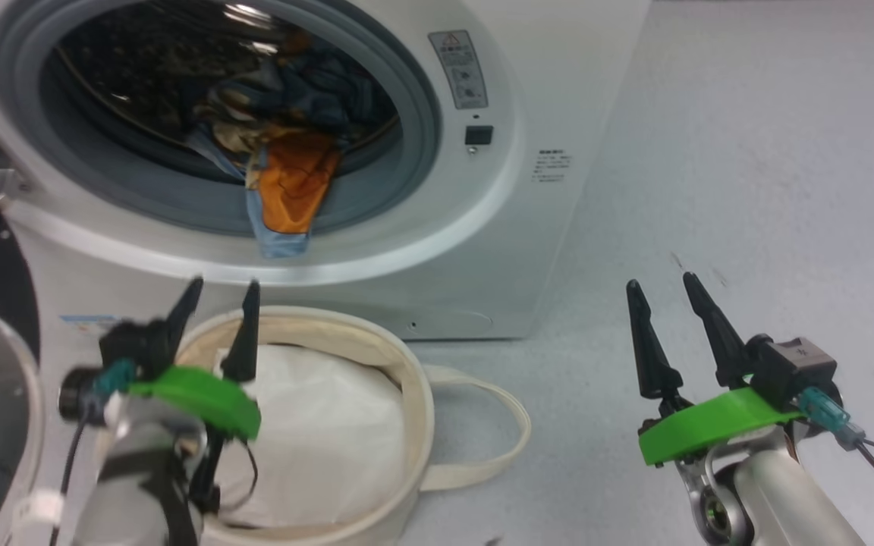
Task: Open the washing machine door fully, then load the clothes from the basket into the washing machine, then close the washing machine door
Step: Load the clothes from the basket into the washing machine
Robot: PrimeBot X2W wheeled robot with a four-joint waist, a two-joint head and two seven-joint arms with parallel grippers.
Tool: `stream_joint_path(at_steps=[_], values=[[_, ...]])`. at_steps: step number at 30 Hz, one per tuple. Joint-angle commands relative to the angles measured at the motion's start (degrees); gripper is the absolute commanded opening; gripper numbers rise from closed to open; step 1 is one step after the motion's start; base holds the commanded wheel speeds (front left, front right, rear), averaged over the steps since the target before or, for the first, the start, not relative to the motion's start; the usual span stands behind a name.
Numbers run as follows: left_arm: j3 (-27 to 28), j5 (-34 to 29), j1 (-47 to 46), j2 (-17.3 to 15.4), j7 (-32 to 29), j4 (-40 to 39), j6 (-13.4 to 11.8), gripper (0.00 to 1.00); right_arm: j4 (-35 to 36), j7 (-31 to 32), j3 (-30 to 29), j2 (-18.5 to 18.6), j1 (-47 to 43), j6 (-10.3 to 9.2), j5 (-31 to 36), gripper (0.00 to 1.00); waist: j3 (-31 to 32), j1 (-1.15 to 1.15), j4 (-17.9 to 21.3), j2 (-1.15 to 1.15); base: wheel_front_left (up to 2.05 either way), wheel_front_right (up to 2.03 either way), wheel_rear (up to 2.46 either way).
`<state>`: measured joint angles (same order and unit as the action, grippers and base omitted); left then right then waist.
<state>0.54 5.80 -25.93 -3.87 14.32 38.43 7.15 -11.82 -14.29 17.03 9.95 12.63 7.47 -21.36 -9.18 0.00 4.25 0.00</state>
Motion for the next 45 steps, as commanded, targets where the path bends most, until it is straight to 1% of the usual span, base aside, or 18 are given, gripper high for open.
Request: stream_joint_path(at_steps=[1, 4, 9, 11, 16, 17, 20, 21, 27, 31, 32, 33, 34, 37, 39, 42, 45], values=[[1.35, -0.52, -3.76, -1.49, 0.68, -0.26, 0.28, 1.00, 2.20, -0.71, 0.92, -0.23, 1.82, 0.02, -0.10, 1.00, -1.60, 0.00, 1.28, 0.00, 0.00, 0.00, 0.00], [1.22, -0.96, -8.48, -2.17, 0.68, 4.27, 0.12, 1.00, 2.83, -0.71, 0.69, -0.67, 2.65, 0.02, 0.16, 1.00, -3.70, 0.00, 2.90, 0.00, 0.00, 0.00, 0.00], [1.20, -1.74, -16.44, -3.70, 0.68, 10.81, -0.90, 1.00, 3.69, -0.71, 0.15, -0.89, 3.81, 0.02, 0.98, 1.00, -7.81, 0.00, 4.98, 0.00, 0.00, 0.00, 0.00], [1.72, -0.94, -19.51, -3.92, 0.68, 14.26, -0.84, 1.00, 4.03, -0.71, -0.10, -0.91, 4.25, 0.02, 1.32, 1.00, -9.46, 0.00, 5.57, 0.00, 0.00, 0.00, 0.00], [0.57, -2.29, -26.94, -5.40, 0.68, 20.06, -1.82, 1.00, 5.19, -0.71, -0.32, -1.34, 5.51, 0.02, 2.06, 1.00, -13.59, 0.00, 6.86, 0.00, 0.00, 0.00, 0.00], [0.30, -2.61, -29.15, -5.89, 0.68, 21.57, -2.33, 1.00, 5.60, -0.71, -0.41, -1.65, 5.90, 0.02, 2.35, 1.00, -14.91, 0.00, 7.41, 0.00, 0.00, 0.00, 0.00], [0.00, -3.06, -31.65, -6.79, 0.68, 23.98, -3.40, 1.00, 6.01, -0.71, -0.54, -2.05, 6.28, 0.02, 2.69, 1.00, -16.45, 0.00, 8.31, 0.00, 0.00, 0.00, 0.00], [0.00, -3.06, -31.65, -6.79, 0.68, 23.98, -3.40, 1.00, 6.01, -0.71, -0.54, -2.05, 6.28, 0.02, 2.69, 1.00, -16.45, 0.00, 8.31, 0.00, 0.00, 0.00, 0.00], [-2.02, -5.16, -35.24, -8.39, 0.68, 28.67, -5.90, 1.00, 6.68, -0.71, -1.04, -2.73, 6.46, 0.02, 3.19, 1.00, -18.66, 0.00, 9.52, 0.00, 0.00, 0.00, 0.00], [-2.94, -6.15, -36.98, -8.82, 0.49, 32.17, -9.14, 1.00, 7.01, -0.71, -1.48, -3.00, 6.41, 0.02, 3.42, 1.00, -19.38, 0.00, 9.45, 0.00, 0.00, 0.00, 0.00], [-2.94, -6.09, -37.28, -8.79, 0.35, 32.75, -9.71, 0.94, 7.00, -0.71, -1.58, -3.05, 6.42, 0.02, 3.45, 1.00, -19.44, 0.00, 9.33, 0.00, 0.00, 0.00, 0.00], [-3.24, -6.30, -37.47, -8.72, 0.11, 33.23, -10.16, 0.11, 6.95, -0.71, -1.63, -3.08, 6.43, 0.02, 3.45, 1.00, -19.47, 0.00, 9.17, 0.00, 0.00, 0.00, 0.00], [-3.20, -6.13, -37.73, -8.61, 0.06, 33.54, -10.44, 0.00, 6.90, -0.71, -1.60, -3.11, 6.47, 0.02, 3.42, 1.00, -19.49, 0.00, 9.04, 0.00, 0.00, 0.00, 0.00], [-2.85, -5.49, -38.50, -8.47, 0.33, 33.79, -11.73, 0.00, 6.86, -0.71, -1.60, -3.22, 6.65, 0.02, 3.35, 1.00, -19.42, 0.00, 8.40, 0.00, 0.00, 0.00, 0.00], [-3.02, -5.39, -38.76, -8.37, 0.44, 33.95, -12.05, 0.00, 6.56, -0.71, -1.47, -3.22, 6.71, 0.02, 3.37, 1.00, -19.19, 0.00, 7.94, 0.00, 0.00, 0.00, 0.00], [-2.92, -4.82, -39.54, -8.39, 0.59, 33.27, -12.00, 0.00, 6.50, -0.71, -1.27, -3.33, 6.91, 0.02, 3.23, 1.00, -18.84, 0.00, 7.45, 0.00, 0.00, 0.00, 0.00], [-2.63, -3.99, -40.31, -8.34, 0.64, 29.17, -11.28, 0.00, 6.57, -0.71, -1.20, -3.38, 6.96, 0.02, 3.18, 1.00, -19.09, 0.00, 7.15, 0.00, 0.00, 0.00, 0.00]])
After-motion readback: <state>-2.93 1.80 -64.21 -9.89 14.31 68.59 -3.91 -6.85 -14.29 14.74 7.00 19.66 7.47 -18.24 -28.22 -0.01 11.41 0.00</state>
